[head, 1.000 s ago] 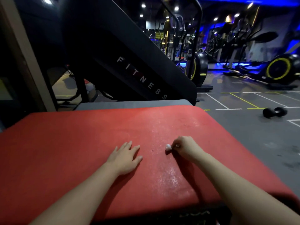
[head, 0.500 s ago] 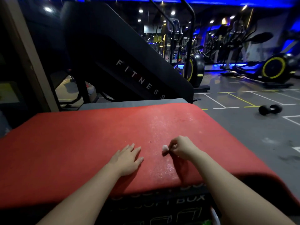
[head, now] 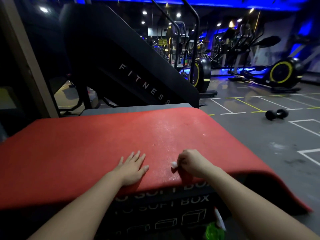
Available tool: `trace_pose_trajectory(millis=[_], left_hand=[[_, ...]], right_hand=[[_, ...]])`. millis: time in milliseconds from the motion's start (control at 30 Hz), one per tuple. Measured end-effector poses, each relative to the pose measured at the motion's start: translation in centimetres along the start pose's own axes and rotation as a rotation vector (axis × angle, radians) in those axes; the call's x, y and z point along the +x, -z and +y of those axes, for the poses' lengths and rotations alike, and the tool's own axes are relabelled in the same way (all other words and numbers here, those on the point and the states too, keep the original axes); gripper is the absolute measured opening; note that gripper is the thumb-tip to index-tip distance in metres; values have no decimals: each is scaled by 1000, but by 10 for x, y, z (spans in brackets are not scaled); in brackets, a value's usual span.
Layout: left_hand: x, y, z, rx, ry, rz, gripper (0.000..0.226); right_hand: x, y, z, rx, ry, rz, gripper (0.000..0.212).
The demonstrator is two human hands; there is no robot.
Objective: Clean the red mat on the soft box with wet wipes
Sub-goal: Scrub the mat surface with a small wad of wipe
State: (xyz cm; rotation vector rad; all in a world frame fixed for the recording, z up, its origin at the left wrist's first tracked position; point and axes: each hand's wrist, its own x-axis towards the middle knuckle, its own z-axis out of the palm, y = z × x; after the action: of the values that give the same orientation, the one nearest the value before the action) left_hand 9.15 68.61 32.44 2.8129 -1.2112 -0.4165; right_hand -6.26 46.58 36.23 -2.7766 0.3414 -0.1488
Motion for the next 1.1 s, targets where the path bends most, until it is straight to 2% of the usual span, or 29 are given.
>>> trace_pose_trajectory(millis=[167, 333, 500, 567, 633, 700, 800, 1033, 1100], left_hand=[[-2, -6, 0, 19, -11, -6, 71], [-1, -9, -1, 24, -12, -14, 76], [-2, -9, 6, 20, -7, -11, 80], [0, -9, 8, 24, -23, 1, 80], [4, -9, 13, 38, -52, 9, 80], [9, -8, 20, 35, -86, 16, 79], [19, -6, 29, 10, -125, 39, 66], [38, 2, 33, -46, -131, 114, 53], [45, 3, 32, -43, -134, 127, 51]], right_hand=[[-30, 4, 10, 11, 57, -95, 14], [-49, 10, 30, 139, 76, -136, 7], [-32, -7, 37, 92, 98, 96, 13], [-26, -3, 41, 82, 66, 132, 15], [-28, 7, 46, 62, 65, 62, 15], [-37, 18, 49, 43, 80, -84, 15], [-47, 26, 52, 78, 90, -195, 15], [7, -3, 50, 89, 50, 125, 12], [21, -7, 47, 71, 49, 157, 13]])
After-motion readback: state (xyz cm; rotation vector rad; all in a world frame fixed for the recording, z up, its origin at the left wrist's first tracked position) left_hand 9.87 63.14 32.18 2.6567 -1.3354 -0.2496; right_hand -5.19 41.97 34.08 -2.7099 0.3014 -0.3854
